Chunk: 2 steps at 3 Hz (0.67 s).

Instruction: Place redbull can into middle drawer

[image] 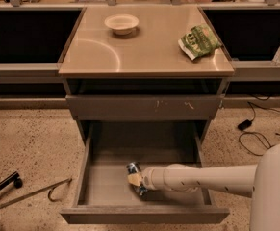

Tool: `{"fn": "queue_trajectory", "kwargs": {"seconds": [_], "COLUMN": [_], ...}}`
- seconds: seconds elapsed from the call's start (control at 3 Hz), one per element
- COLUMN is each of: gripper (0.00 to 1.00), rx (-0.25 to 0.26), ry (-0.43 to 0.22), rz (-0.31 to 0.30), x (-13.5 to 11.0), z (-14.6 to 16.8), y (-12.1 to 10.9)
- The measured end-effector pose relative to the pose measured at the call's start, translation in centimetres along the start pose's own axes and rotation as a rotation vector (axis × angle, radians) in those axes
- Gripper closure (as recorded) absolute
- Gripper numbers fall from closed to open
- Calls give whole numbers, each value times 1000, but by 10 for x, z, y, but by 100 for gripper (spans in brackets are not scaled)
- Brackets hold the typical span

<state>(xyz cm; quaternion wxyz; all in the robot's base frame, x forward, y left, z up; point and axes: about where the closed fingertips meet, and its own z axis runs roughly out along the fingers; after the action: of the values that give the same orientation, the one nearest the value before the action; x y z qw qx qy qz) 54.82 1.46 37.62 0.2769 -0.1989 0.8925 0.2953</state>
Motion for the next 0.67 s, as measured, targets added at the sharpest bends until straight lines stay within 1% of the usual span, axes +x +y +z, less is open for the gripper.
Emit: {"fn": "queue_trajectory", "kwargs": {"seconds": [0.33,0.67], "gripper": [11,0], "rx": [0,0], "ry": [0,0], "rz": [0,0], "x": [0,0], "z": [0,0], "y": [0,0]}}
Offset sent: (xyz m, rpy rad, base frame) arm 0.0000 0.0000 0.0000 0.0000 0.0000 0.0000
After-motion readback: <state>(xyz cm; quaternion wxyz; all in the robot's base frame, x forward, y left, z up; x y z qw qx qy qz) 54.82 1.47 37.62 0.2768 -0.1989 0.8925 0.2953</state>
